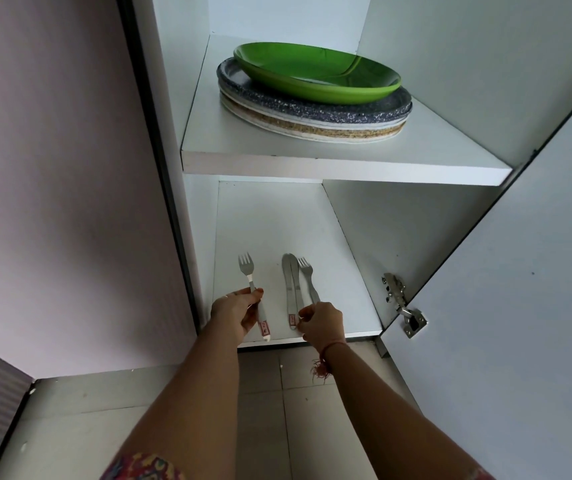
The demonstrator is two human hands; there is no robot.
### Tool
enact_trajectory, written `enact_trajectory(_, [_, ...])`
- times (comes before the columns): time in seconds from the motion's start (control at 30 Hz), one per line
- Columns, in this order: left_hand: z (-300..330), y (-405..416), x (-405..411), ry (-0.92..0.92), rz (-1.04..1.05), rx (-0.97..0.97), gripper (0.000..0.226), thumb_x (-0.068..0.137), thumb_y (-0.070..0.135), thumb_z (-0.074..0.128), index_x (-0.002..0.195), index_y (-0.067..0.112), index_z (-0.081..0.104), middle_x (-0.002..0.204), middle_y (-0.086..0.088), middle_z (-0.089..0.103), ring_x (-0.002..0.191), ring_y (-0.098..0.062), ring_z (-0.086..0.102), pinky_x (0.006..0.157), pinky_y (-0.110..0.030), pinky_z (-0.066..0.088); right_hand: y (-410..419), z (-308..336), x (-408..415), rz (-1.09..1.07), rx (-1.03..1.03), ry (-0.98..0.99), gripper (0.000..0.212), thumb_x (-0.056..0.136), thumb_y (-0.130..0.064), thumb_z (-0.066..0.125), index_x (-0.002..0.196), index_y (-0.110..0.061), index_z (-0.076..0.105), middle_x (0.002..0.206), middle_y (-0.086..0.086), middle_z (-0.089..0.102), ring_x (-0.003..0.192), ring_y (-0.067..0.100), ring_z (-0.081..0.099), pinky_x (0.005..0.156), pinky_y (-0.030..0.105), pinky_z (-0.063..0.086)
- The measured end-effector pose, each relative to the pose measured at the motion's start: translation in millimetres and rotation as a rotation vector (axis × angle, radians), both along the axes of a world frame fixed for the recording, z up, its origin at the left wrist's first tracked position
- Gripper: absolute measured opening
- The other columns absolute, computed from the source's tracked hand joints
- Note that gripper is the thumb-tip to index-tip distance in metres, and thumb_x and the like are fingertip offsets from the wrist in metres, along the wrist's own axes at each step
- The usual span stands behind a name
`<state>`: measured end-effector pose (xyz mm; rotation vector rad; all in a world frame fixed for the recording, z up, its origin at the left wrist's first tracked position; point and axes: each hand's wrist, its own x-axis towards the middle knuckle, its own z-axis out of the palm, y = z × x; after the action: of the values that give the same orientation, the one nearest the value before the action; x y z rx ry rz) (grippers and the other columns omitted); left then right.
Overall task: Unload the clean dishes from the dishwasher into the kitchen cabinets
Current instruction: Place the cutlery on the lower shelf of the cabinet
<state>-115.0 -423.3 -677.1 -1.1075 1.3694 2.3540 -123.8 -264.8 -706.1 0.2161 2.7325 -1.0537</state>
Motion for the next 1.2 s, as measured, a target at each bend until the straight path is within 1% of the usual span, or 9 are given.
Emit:
enact_trajectory(0.13, [-1,-1,1,-0.001,0.005,-0.021,0.031,0.085,0.001,0.065,0.115,-0.001,0.063,0.112,-0.017,0.064,0.099,-0.027,0.06,0.087,-0.033,0.05,-6,0,4,0.083,0.091,0.059,0.029,0.093,-0.016,0.057,0.121,-0.007,0.063,0.116,0.012,0.067,0.104,0.024,0.065,0.094,0.029,0.051])
enact_trajectory(0.27, [-3,-1,2,-0.006,0.004,-0.035,0.031,0.085,0.002,0.066,0.115,0.0,0.063,0.114,-0.017,0.064,0.1,-0.027,0.061,0.089,-0.034,0.05,-13,-5,12,0.318,0.323,0.091,0.039,0.096,-0.031,0.053,0.131,-0.015,0.054,0.122,0.01,0.057,0.11,0.023,0.061,0.097,0.033,0.05])
enact_trajectory(0.4, [-3,-2,2,-0.009,0.006,-0.053,0.03,0.084,0.003,0.066,0.115,0.001,0.064,0.115,-0.017,0.065,0.105,-0.028,0.061,0.094,-0.037,0.05,-16,-8,15,0.404,0.464,0.113,0.03,0.1,-0.023,0.047,0.127,-0.015,0.056,0.118,0.008,0.054,0.104,0.024,0.062,0.093,0.037,0.053])
enact_trajectory(0.6, [-2,-1,5,0.001,0.003,-0.054,0.031,0.084,0.001,0.066,0.115,0.0,0.063,0.112,-0.016,0.065,0.1,-0.026,0.061,0.092,-0.036,0.051,-16,-10,17,0.35,0.408,0.104,0.03,0.101,-0.026,0.045,0.121,-0.012,0.061,0.116,0.007,0.057,0.102,0.024,0.064,0.093,0.036,0.053])
enact_trajectory(0.73, [0,2,5,0.022,0.011,-0.049,0.029,0.085,0.0,0.065,0.114,-0.001,0.063,0.108,-0.016,0.066,0.095,-0.025,0.063,0.088,-0.035,0.052,-26,8,13,0.289,0.09,0.108,0.032,0.098,-0.03,0.05,0.118,-0.011,0.065,0.112,0.009,0.067,0.098,0.021,0.066,0.089,0.03,0.054])
enact_trajectory(0.83, [2,5,3,0.027,0.05,-0.052,0.03,0.084,0.0,0.065,0.113,-0.002,0.063,0.102,-0.015,0.067,0.09,-0.024,0.063,0.085,-0.033,0.052,-29,30,9,0.269,-0.34,-0.239,0.042,0.093,-0.05,0.05,0.099,-0.012,0.067,0.094,0.004,0.072,0.074,0.014,0.068,0.055,0.016,0.05])
enact_trajectory(0.9, [3,5,2,0.033,0.069,-0.05,0.033,0.083,0.0,0.067,0.115,-0.002,0.063,0.104,-0.016,0.066,0.095,-0.024,0.061,0.087,-0.033,0.051,-22,35,10,0.33,-0.438,-0.463,0.033,0.088,-0.048,0.06,0.093,-0.016,0.067,0.089,-0.003,0.073,0.072,0.008,0.067,0.05,0.014,0.047])
enact_trajectory(1.03, [6,8,2,0.063,0.075,-0.016,0.033,0.084,-0.002,0.065,0.116,-0.003,0.06,0.111,-0.018,0.065,0.102,-0.027,0.061,0.088,-0.034,0.051,-7,22,15,0.242,-0.652,-0.623,0.014,0.084,-0.018,0.071,0.095,-0.01,0.071,0.085,0.002,0.075,0.08,0.011,0.07,0.066,0.02,0.056])
enact_trajectory(1.2, [8,11,5,0.072,0.02,-0.041,0.032,0.085,-0.006,0.062,0.116,-0.005,0.059,0.114,-0.021,0.064,0.099,-0.028,0.062,0.087,-0.035,0.052,-1,21,12,0.224,-0.896,-0.689,0.025,0.085,-0.001,0.065,0.11,-0.006,0.066,0.102,0.01,0.073,0.098,0.018,0.069,0.086,0.027,0.056])
